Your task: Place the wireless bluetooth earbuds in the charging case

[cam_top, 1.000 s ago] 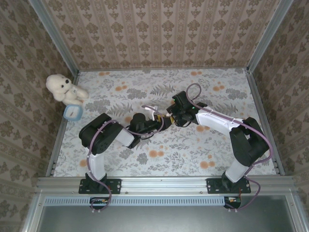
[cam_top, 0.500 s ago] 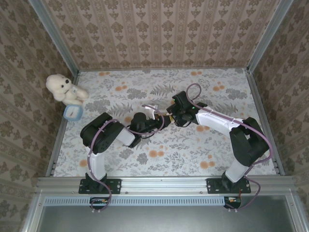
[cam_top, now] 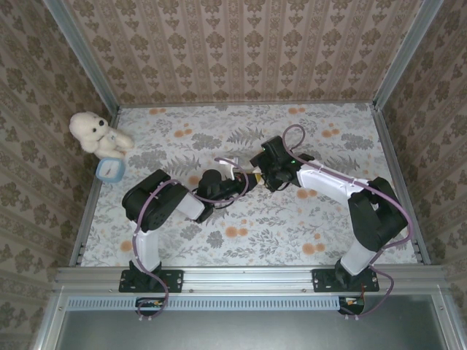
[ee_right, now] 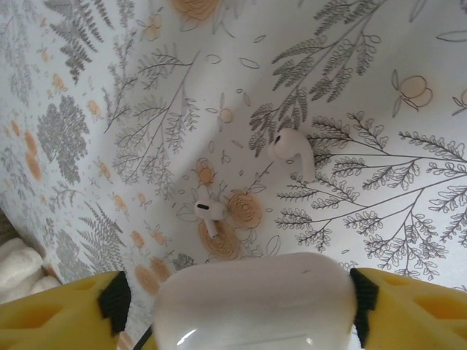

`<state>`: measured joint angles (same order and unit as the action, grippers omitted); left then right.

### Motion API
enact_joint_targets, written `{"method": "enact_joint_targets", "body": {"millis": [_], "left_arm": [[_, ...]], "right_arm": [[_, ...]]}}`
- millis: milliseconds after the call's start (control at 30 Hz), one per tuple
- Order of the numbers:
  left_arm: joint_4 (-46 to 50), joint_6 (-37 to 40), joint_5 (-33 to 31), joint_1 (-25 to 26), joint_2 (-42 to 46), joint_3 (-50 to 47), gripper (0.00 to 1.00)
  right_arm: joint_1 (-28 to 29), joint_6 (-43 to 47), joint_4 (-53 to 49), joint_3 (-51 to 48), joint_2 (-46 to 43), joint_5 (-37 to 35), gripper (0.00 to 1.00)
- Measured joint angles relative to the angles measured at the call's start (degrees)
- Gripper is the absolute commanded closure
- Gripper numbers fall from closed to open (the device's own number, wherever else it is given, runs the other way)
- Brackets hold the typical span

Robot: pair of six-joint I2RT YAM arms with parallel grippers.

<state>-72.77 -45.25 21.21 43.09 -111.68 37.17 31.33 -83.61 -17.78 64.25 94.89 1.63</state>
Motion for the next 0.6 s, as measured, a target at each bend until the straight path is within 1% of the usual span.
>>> {"method": "enact_joint_targets", "body": {"millis": [133,233,300,433,533,600], "left_arm": [[-0.02,-0.02,0.33,-0.17,1.62,0.0,0.96],[0.15,-0.11,1.68,-0.79,3.56,-0.52,1.0],[0.39,-0.26,2.99,-1.62,5.16,-1.38,1.0],[1.81,-0.24,6.34,-4.28,8.9,-2.82,1.0],[5.35,0.07,9.84,-6.01,12.48,-2.82,1.0],[9.03,1.11,12.79,-6.51,15.63,-2.8,1.0]], "right_arm": [[-1.84,1.44,-1.25,0.42,-3.32,0.55,0.12],[-4.76,4.11,-1.92,0.31,-8.31,0.55,0.12],[-6.82,6.75,-1.84,-0.48,-12.35,0.5,0.11],[-9.97,14.91,-1.05,-5.38,-20.87,0.26,0.11],[-10.32,23.47,1.05,-10.1,-25.2,0.68,0.11],[-10.32,29.42,3.08,-13.46,-27.43,2.29,0.12]]}}
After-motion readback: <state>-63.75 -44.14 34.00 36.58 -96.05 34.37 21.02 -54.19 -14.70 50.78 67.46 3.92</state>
